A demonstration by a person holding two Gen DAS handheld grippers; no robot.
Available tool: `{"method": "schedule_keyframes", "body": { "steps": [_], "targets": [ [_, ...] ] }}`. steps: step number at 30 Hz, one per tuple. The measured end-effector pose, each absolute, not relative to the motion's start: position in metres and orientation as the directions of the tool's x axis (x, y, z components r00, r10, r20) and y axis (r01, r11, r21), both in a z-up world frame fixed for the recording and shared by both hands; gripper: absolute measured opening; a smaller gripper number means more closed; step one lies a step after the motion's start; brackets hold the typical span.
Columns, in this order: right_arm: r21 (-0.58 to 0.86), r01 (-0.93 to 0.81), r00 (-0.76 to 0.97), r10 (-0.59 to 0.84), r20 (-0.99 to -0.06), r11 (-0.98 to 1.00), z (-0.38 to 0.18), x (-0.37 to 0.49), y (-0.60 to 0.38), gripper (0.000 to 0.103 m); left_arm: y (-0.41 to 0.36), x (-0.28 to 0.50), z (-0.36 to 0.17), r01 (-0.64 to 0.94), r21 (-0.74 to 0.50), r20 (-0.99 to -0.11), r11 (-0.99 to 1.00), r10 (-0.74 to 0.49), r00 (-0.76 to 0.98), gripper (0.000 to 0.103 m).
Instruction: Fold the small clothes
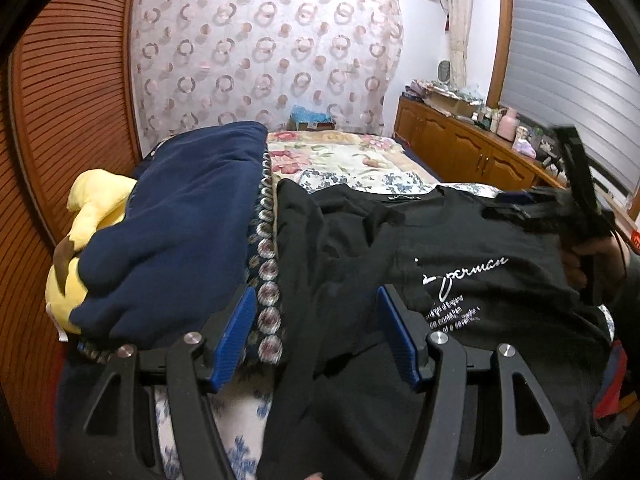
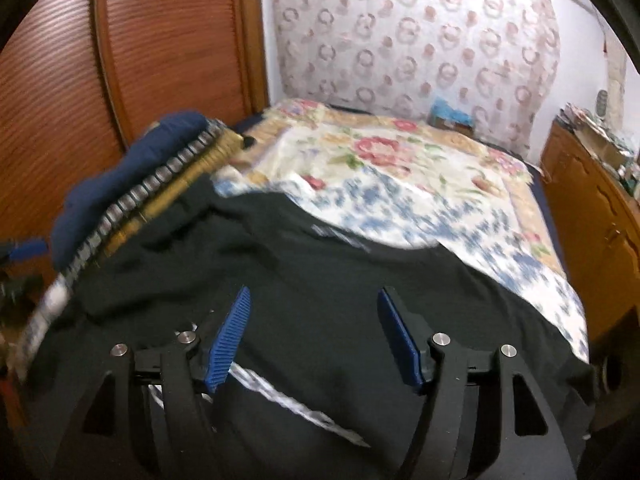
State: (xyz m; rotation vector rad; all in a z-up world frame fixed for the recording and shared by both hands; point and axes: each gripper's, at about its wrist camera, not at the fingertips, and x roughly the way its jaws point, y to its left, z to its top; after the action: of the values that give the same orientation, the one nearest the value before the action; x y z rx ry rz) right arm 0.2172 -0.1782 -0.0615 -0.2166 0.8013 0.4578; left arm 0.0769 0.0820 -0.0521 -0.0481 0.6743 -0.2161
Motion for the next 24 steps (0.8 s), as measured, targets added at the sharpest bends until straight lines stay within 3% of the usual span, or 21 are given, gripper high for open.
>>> {"method": "schedule_keyframes", "body": {
  "steps": [17, 21, 24],
  "targets": [
    [-0.051, -0.414, 0.55, 0.206, -0.809, 0.909, -0.118, 0.205, -0.265, 0.068, 0.046, 0.169, -0.066, 0.195, -0.018, -0.713, 0.981, -0.149, 0.685, 0.062],
    [-0.028, -0.404, 0.557, 0.222, -0.8, 0.914, -0.119, 0.203, -0.269, 0.069, 0.038, 0.19, -0.064, 0.204, -0.009, -0.729, 0.979, -0.146, 0.669, 0.056],
    [-0.045, -0.399, 0.567, 0.208, -0.797, 0.916, -0.119, 0.201, -0.266, 0.071, 0.034, 0.207, -0.068, 0.197, 0.009, -0.751, 0.98, -0.124, 0.649, 0.045]
  ]
}}
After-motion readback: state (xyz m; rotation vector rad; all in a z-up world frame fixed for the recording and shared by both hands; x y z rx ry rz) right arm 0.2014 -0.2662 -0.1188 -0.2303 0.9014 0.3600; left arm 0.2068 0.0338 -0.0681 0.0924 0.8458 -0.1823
